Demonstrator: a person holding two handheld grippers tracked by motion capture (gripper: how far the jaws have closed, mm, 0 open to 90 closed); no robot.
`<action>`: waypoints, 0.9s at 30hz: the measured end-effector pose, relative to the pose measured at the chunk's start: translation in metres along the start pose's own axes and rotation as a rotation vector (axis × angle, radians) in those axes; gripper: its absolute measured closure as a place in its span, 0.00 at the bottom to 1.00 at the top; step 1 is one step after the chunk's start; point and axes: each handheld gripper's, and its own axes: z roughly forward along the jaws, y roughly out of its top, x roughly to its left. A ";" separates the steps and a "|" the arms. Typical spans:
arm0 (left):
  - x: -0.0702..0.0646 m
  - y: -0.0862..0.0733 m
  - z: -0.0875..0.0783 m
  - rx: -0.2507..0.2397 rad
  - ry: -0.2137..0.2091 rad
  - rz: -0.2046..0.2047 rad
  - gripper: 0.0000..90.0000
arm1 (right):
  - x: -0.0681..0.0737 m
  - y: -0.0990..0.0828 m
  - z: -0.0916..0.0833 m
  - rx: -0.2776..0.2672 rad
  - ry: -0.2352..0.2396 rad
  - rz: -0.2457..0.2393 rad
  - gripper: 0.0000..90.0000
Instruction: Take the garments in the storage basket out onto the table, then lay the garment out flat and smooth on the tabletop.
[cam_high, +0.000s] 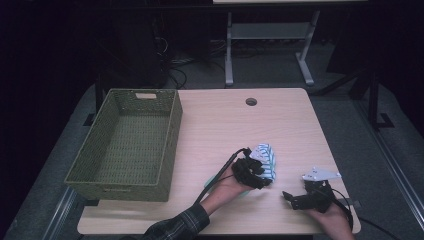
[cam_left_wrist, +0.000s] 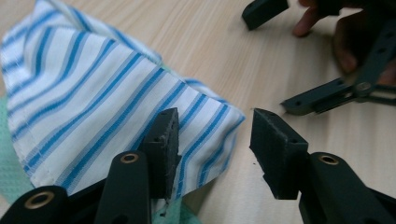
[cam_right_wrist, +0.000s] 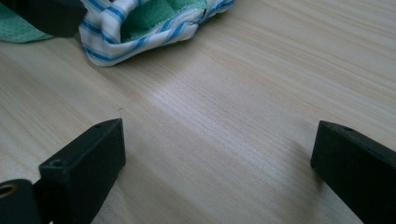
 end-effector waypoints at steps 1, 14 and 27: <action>0.001 -0.001 0.002 0.010 0.000 -0.002 0.55 | 0.000 0.000 0.000 0.000 0.000 0.000 0.03; 0.008 -0.003 0.009 0.048 0.030 -0.006 0.82 | 0.000 0.000 0.000 0.000 0.001 -0.002 0.03; 0.000 0.009 -0.016 -0.002 -0.026 -0.030 0.94 | 0.001 -0.001 -0.001 0.001 0.003 -0.002 0.03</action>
